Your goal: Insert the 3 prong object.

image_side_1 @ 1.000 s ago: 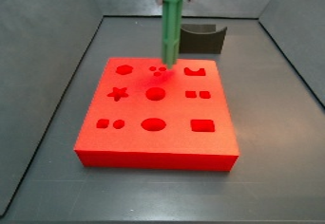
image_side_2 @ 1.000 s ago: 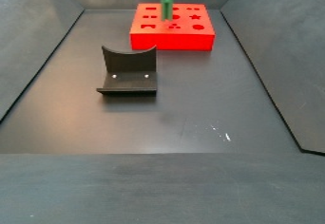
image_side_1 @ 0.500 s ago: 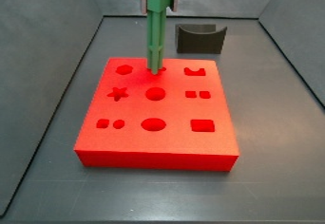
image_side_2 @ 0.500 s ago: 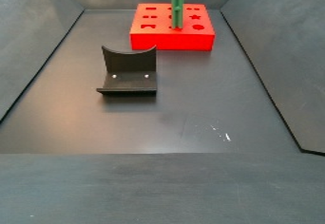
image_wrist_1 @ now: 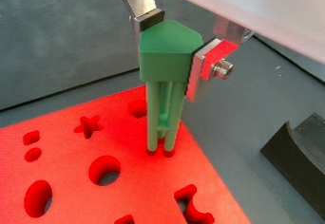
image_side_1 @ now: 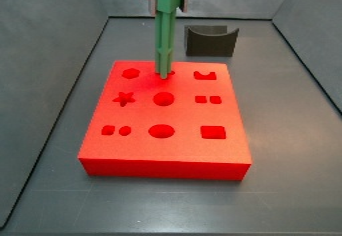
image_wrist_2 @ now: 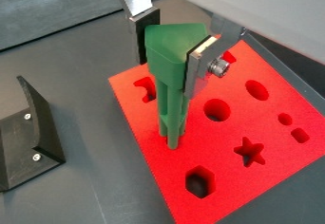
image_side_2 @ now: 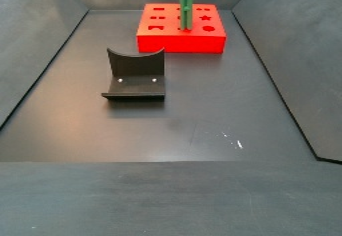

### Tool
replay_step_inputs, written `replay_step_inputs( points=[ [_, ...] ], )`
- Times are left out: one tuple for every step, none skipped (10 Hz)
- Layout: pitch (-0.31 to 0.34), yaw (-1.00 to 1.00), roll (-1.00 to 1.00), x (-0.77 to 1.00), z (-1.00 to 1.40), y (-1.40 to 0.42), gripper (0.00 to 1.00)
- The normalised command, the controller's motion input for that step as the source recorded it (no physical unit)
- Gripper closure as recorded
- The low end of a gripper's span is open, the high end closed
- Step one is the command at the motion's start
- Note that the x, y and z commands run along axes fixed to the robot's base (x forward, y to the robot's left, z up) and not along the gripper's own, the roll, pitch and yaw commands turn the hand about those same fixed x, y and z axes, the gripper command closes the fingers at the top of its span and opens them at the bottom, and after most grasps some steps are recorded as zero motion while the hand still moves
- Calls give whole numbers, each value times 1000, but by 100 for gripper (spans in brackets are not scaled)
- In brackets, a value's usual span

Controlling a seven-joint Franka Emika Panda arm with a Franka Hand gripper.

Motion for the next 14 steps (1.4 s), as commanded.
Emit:
replay_step_inputs(
  points=[
    [0, -37, -84, 149, 0, 0, 100],
    [0, -126, -123, 206, 0, 34, 100],
    [-3, -91, -49, 0, -123, 66, 100],
    [0, -9, -41, -174, -154, 80, 100],
    [0, -37, -127, -229, -129, 43, 100],
    [-63, -23, -200, -140, -77, 0, 100],
    [-70, -14, -204, -114, -94, 0, 100],
    [-90, 0, -204, 0, -106, 0, 100],
    [-91, 0, -170, 71, -91, 0, 100],
    [-79, 0, -133, 129, -86, 0, 100],
    [-70, -20, -140, 69, -66, 0, 100],
    [-77, -77, -149, 29, 0, 0, 100],
    [-66, -143, -81, 0, -57, 0, 100],
    [-41, -151, -90, -40, -77, 3, 100]
  ],
)
